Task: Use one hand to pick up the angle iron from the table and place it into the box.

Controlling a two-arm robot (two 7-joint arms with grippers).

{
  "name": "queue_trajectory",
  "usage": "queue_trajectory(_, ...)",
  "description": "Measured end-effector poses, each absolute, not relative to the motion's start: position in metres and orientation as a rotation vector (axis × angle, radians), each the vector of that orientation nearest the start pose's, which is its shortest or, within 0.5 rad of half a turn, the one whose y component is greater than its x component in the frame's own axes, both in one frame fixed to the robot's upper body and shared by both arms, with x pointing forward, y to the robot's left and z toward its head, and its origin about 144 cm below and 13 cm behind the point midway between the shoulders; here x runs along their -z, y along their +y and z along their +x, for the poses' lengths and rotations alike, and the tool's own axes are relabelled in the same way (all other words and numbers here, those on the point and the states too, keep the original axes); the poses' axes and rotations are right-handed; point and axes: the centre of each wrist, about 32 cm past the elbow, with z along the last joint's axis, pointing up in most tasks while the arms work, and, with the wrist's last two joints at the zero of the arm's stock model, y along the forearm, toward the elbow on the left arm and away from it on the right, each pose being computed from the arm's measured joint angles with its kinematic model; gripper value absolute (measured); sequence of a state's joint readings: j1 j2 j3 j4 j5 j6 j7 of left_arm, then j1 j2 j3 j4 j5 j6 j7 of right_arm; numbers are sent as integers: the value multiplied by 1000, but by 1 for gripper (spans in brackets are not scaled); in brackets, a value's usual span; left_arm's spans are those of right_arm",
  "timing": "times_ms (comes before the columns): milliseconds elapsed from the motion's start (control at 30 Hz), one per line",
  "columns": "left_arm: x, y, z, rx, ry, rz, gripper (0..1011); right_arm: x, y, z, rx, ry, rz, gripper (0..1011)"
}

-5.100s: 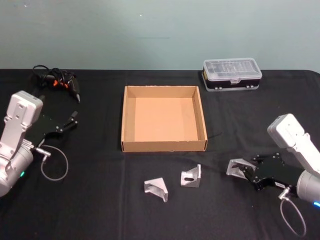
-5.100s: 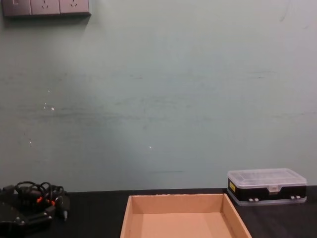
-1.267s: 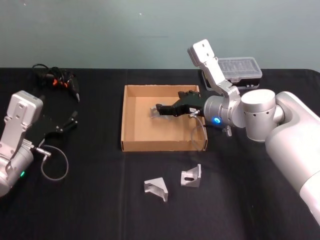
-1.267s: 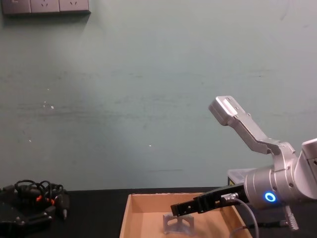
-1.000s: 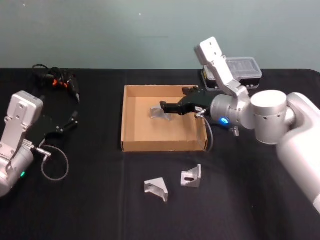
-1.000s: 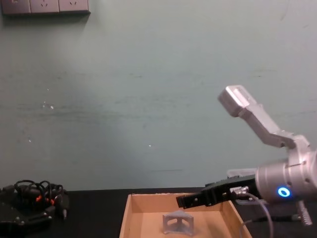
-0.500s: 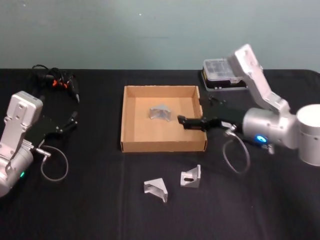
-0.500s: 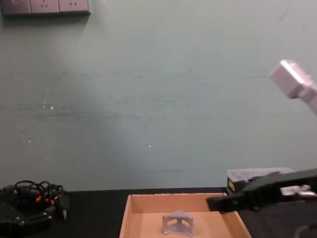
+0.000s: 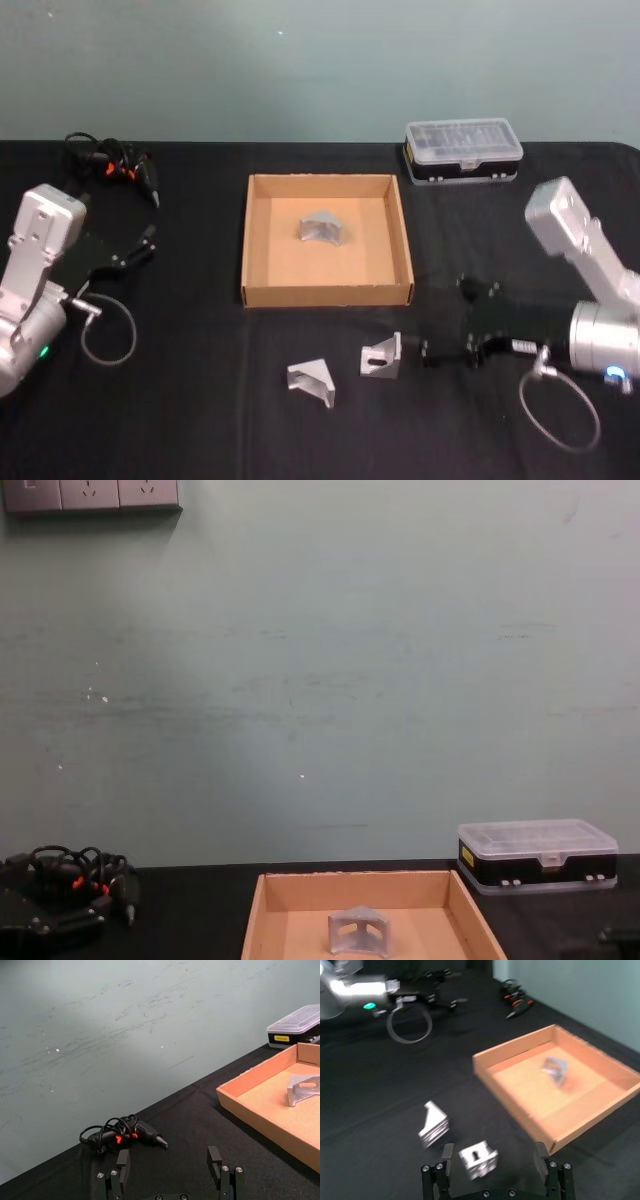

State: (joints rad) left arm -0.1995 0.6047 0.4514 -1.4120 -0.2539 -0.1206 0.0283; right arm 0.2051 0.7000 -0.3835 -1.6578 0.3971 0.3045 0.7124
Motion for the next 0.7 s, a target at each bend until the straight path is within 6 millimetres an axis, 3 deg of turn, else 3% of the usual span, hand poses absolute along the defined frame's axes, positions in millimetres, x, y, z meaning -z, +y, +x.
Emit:
queue_trajectory(333,-1140,310,489,-1248,-285,304,1011,-1203,-326,476,463,49,-433,1003)
queue_trajectory(700,-1140,310,489,-1248,-285,304,1011,-1195,-320,479,423,50,-447,1003)
